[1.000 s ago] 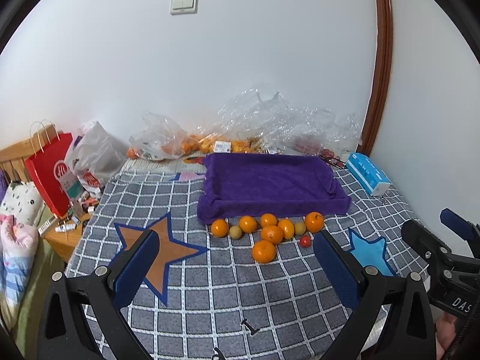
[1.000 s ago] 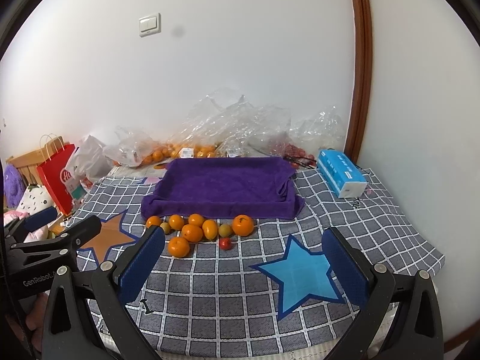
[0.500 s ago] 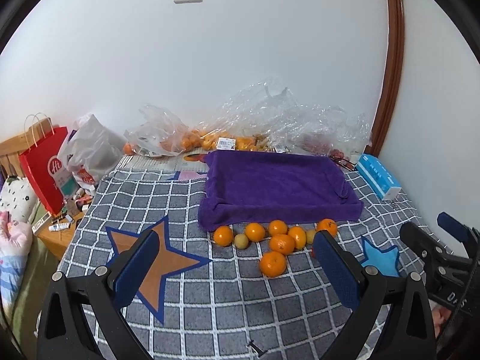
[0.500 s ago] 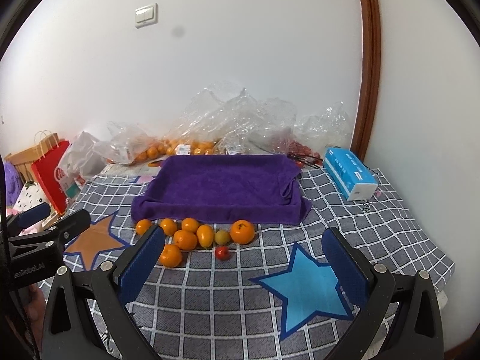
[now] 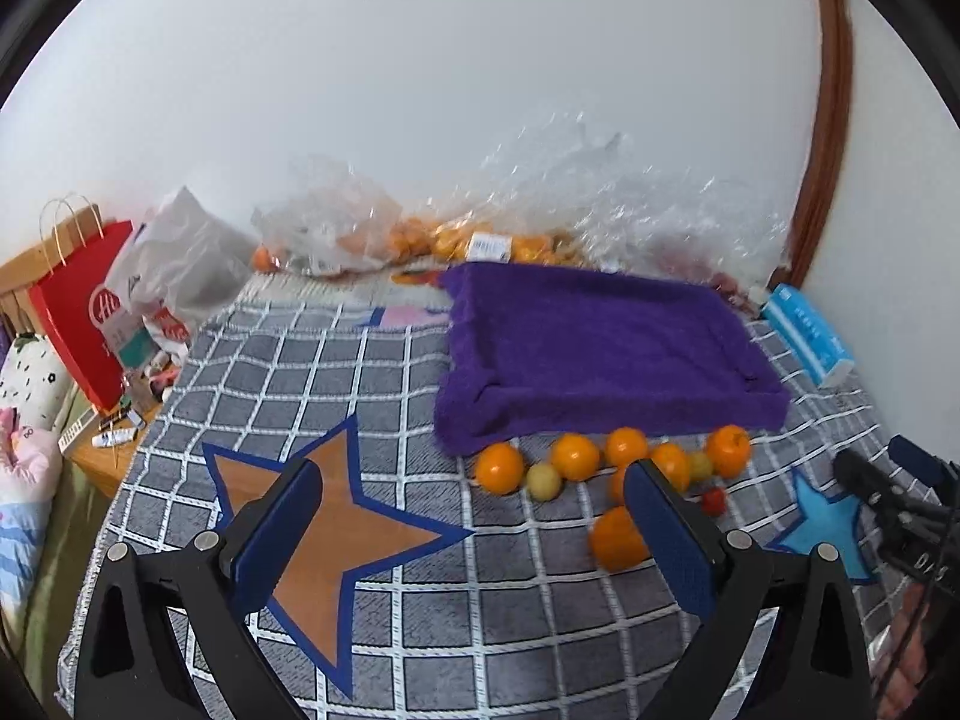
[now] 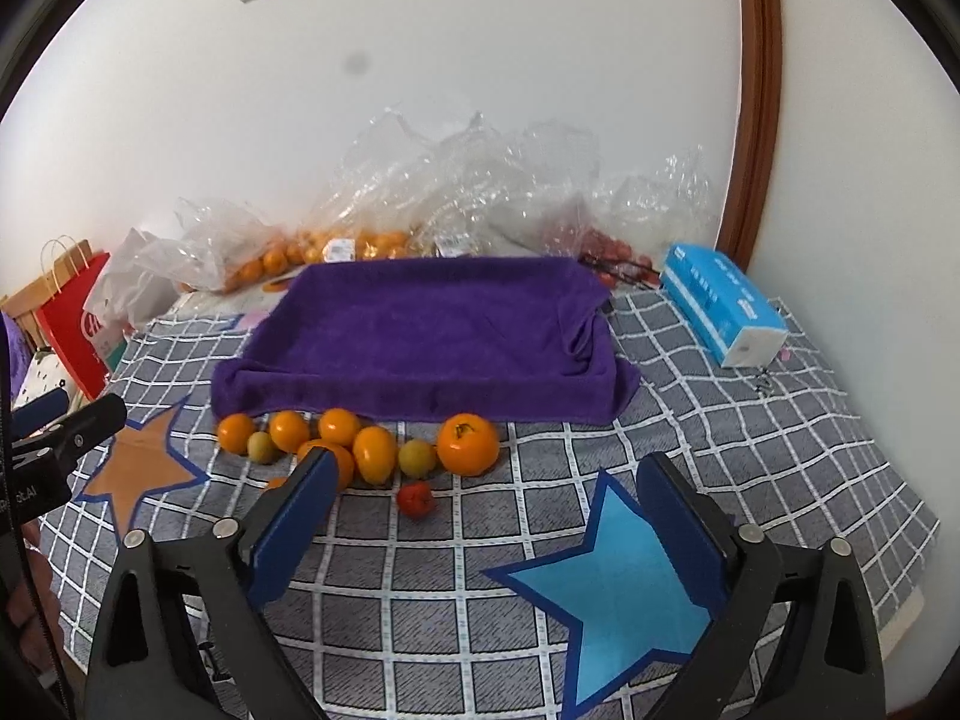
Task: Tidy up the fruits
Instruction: 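Grasp the large orange with the left tool while the right tool grasps the stemmed tangerine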
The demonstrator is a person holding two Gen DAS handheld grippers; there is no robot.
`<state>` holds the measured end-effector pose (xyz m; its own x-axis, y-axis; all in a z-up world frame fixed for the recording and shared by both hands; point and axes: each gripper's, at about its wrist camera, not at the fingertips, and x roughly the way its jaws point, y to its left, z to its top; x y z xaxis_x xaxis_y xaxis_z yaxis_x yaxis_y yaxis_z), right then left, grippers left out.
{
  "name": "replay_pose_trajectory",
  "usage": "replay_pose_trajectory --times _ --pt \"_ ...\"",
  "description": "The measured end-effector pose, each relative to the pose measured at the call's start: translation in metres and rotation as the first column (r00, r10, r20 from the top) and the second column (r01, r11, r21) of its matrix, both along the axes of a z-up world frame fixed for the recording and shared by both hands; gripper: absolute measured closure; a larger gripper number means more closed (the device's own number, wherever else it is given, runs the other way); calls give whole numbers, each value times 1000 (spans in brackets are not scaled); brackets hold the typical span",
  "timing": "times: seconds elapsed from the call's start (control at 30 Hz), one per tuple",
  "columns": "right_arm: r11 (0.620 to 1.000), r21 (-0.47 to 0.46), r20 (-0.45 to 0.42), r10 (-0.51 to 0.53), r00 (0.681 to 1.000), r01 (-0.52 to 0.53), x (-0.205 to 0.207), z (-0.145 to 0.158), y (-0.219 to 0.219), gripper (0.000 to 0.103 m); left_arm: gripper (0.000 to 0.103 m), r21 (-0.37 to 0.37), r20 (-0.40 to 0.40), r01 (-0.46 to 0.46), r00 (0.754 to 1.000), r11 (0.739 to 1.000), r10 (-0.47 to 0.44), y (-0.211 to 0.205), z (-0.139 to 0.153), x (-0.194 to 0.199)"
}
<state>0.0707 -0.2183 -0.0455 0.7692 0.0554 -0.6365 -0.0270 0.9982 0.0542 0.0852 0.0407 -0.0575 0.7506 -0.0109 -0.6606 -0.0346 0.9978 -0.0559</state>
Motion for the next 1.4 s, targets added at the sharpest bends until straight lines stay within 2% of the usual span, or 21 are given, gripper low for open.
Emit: replay_pose_trajectory --times 0.13,0.2,0.37,0.47,0.6,0.73,0.83,0.9,1.0,1.13,1.27,1.33,1.4 --pt "999 51 -31 17 999 -16 15 -20 -5 16 3 -13 -39 -7 999 1000 7 9 -21 14" --pt "998 57 -59 28 998 -25 25 -34 -4 22 8 -25 -63 -11 998 1000 9 12 -29 21" --pt "999 32 -104 46 994 -43 49 -52 0 44 13 -38 -99 -5 995 999 2 14 -42 37" --pt "998 39 -115 62 991 -58 63 -58 2 47 15 -41 -104 15 994 999 -19 13 -44 45" --pt "996 35 -124 86 989 -82 74 -70 7 47 15 -9 -98 38 994 999 -39 8 -46 52" --pt "996 21 -150 86 985 -84 85 -81 9 50 19 -2 -126 65 990 998 -65 3 -57 60" --pt "996 4 -150 92 984 -93 90 -85 10 52 27 -31 -146 62 987 998 -65 5 -66 67" --pt "995 4 -146 98 984 -98 92 -84 11 52 39 -65 -158 60 985 996 -70 7 -70 73" --pt "995 5 -138 96 986 -96 94 -85 10 52 49 -112 -152 70 985 991 -87 10 -72 77" --pt "995 11 -133 100 986 -99 95 -85 10 52 58 -161 -179 110 974 981 -139 7 -79 82" --pt "994 28 -132 106 986 -103 97 -86 8 53 73 -175 -171 125 973 977 -155 2 -79 81" --pt "991 47 -135 130 982 -125 97 -85 8 61 73 -185 -169 128 972 974 -160 4 -79 80" --pt "992 19 -125 127 984 -126 94 -84 10 61 73 -201 -172 129 971 971 -165 8 -78 79"
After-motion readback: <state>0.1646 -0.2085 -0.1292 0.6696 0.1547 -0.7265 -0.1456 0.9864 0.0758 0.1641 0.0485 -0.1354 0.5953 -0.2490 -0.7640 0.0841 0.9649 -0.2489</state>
